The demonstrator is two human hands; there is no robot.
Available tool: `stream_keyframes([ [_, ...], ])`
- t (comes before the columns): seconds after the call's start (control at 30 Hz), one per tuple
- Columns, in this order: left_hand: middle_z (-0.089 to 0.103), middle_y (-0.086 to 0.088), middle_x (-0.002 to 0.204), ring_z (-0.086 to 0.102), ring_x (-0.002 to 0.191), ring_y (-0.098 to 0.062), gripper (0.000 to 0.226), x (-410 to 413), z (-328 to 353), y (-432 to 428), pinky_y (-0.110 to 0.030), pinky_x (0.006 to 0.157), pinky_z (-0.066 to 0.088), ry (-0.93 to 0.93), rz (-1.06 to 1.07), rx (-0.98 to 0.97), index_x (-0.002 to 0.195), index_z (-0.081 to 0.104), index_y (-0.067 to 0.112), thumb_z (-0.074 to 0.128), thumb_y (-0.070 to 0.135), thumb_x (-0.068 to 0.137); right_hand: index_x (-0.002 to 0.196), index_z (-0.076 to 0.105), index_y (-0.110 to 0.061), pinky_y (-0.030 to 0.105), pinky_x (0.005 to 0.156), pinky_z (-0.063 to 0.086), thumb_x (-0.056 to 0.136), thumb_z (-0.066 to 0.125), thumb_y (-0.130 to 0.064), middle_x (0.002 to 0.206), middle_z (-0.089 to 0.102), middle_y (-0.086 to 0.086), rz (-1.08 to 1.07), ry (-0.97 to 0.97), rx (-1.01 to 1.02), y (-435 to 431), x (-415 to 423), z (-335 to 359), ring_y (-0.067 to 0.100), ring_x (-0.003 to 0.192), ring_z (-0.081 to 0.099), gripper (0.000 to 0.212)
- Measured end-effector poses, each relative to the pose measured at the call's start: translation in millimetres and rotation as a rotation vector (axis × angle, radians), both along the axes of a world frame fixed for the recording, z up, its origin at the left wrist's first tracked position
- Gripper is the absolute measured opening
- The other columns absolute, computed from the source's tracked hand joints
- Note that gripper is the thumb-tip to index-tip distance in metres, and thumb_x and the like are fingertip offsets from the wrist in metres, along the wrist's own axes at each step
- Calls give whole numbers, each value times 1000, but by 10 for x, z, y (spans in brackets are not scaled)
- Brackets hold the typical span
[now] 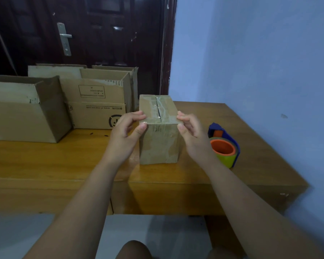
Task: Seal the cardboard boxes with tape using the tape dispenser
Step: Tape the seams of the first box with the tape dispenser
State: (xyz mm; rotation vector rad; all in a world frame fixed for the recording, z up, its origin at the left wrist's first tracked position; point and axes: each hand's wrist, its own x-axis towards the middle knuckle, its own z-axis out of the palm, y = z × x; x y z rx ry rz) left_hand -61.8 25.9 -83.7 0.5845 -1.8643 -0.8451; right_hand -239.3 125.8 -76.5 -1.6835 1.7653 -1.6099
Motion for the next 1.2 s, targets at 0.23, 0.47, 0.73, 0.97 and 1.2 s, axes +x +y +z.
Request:
stream_keyframes([
  [0.23,53,39,104,35,98,4,29,73,163,321,-9,79,25,-76,91,-194,113,53,51,37,54,89,108,60,-25,19,98,39,101,41,-12,134,55,-4,-266,-201,-16,161,107,191,9,127,46,24],
  [0.47,44,10,140,36,132,-11,38,155,367,12,-42,108,36,210,447,226,132,47,38,51,34,95,119,43,-34,33,95,41,93,56,-40,128,31,-1,-405,-376,70,269,482,240,18,118,41,30],
  [0.73,46,-3,140,39,132,-23,51,182,230,-110,-42,109,30,269,207,704,142,39,20,37,46,99,146,22,-38,21,71,42,95,41,-54,144,34,-3,-193,-576,204,344,689,86,11,112,42,57],
  [0.97,61,8,112,58,105,-7,21,153,361,71,-22,82,46,464,87,474,119,52,27,41,29,101,151,21,-36,36,104,43,84,37,-69,144,44,-7,-122,-263,-27,191,328,309,8,128,45,77],
  [1.2,60,0,128,54,120,-11,35,-491,456,-55,-34,104,41,441,-107,514,135,50,18,43,21,100,147,35,-23,-6,80,26,104,28,-36,132,42,-8,-346,-153,-111,-13,-571,671,-10,109,39,45],
])
